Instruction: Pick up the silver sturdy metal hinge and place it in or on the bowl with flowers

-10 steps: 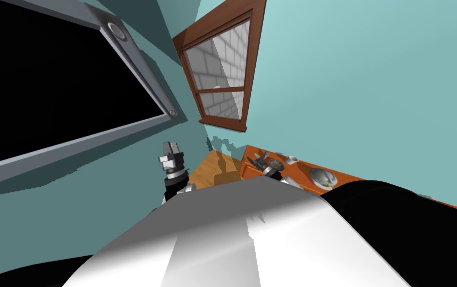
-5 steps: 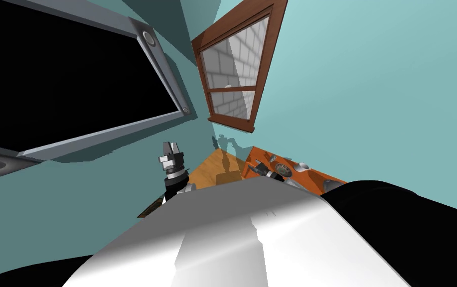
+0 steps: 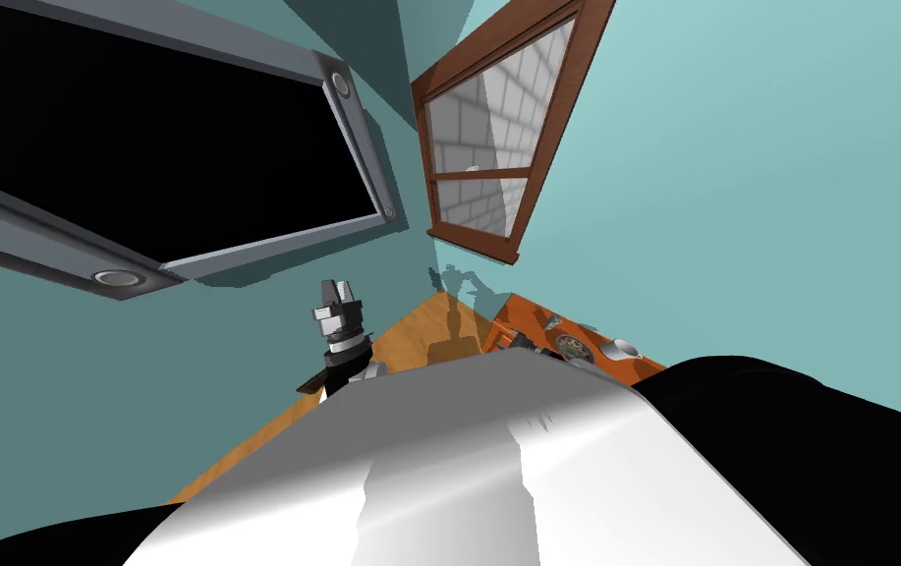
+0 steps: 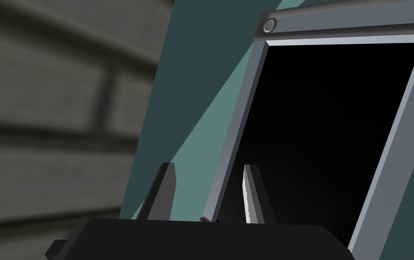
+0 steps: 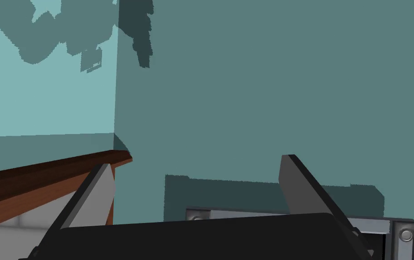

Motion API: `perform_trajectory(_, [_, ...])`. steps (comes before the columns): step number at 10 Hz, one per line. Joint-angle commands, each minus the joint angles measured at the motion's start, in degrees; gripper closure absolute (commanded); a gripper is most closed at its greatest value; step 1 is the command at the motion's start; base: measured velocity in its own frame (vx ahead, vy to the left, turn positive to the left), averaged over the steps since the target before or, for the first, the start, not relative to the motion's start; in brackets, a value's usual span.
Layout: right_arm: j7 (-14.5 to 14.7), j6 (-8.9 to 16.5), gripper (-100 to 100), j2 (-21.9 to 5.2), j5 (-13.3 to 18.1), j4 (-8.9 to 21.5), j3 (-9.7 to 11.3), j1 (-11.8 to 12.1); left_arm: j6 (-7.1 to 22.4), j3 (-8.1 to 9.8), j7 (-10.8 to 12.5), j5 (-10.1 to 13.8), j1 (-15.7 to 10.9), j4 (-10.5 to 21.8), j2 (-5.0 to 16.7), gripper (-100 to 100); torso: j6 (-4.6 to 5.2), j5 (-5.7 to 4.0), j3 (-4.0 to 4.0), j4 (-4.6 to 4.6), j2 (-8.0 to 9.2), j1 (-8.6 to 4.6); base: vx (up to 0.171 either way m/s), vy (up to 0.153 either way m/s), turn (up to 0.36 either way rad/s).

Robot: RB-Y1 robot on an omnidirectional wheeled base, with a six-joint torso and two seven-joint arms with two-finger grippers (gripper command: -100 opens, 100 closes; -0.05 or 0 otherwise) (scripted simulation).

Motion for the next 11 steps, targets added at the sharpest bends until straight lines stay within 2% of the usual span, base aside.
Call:
perform_trajectory(1, [1.76, -0.61, -100, -0.73, 2.18, 2.55, 0.44, 0.37, 0.00, 0.00, 0.00, 0.00, 0.00, 0.00, 0.00, 0, 0.00, 0.00, 0.00, 0.00, 0.00, 0.00, -0.017, -0.035, 0.120])
perform_trajectory(2, [1.76, -0.61, -100, -0.73, 2.18, 2.55, 0.44, 0.37, 0.00, 0.01, 0.00, 0.00, 0.01, 0.00, 0.00, 0, 0.07, -0.01, -0.01, 0.00, -0.01, 0.00, -0.005, -0.018, -0.039])
perform_trajectory(3, [3.36, -0.70, -100, -2.74, 4.64, 4.54, 1.53, 0.35, 0.00, 0.01, 0.00, 0.00, 0.02, 0.00, 0.00, 0, 0.06, 0.00, -0.03, -0.01, -0.06, 0.06, -0.007, -0.012, 0.259])
perform_trajectory(4, [3.36, -0.70, -100, -2.74, 4.64, 5.23, 1.53, 0.35, 0.00, 0.00, 0.00, 0.00, 0.00, 0.00, 0.00, 0, 0.00, 0.01, -0.04, -0.01, -0.08, 0.06, -0.007, -0.022, 0.162])
perform_trajectory(5, [4.93, -0.78, -100, -4.72, 7.07, 7.05, 2.59, 0.27, 0.00, 0.01, 0.00, 0.00, 0.01, 0.00, 0.00, 0, 0.06, 0.00, -0.04, -0.02, -0.08, 0.05, -0.009, -0.028, 0.246])
perform_trajectory(6, [4.93, -0.78, -100, -4.72, 7.07, 7.90, 2.59, 0.27, 0.00, 0.00, 0.00, 0.00, 0.01, 0.00, 0.00, 0, 0.02, 0.00, -0.04, -0.01, -0.08, 0.01, -0.005, -0.029, 0.157])
perform_trajectory(7, [6.47, -0.84, -100, -6.67, 9.43, 9.34, 3.63, 0.13, 0.00, 0.01, 0.00, 0.00, 0.02, 0.00, 0.00, 0, 0.05, 0.00, -0.05, -0.02, -0.09, 0.01, -0.001, -0.032, 0.241])
perform_trajectory(8, [6.47, -0.84, -100, -6.67, 9.43, 10.36, 3.63, 0.13, 0.00, 0.00, 0.00, 0.00, 0.01, 0.00, 0.00, 0, 0.02, 0.00, -0.06, -0.02, -0.12, -0.01, -0.002, -0.036, 0.148])
perform_trajectory(10, [9.37, -0.94, -100, -10.40, 13.15, 15.76, 5.62, -0.33, 0.00, 0.01, 0.00, 0.00, 0.01, 0.00, 0.00, 0, 0.02, -0.01, -0.07, -0.02, -0.12, -0.06, 0.002, -0.050, 0.327])
perform_trajectory(11, [9.37, -0.94, -100, -10.40, 13.91, 15.76, 5.62, -0.33, 0.00, 0.01, 0.00, 0.00, 0.01, 0.00, 0.01, 0, 0.03, -0.01, -0.08, -0.03, -0.14, -0.11, 0.002, -0.057, 0.110])
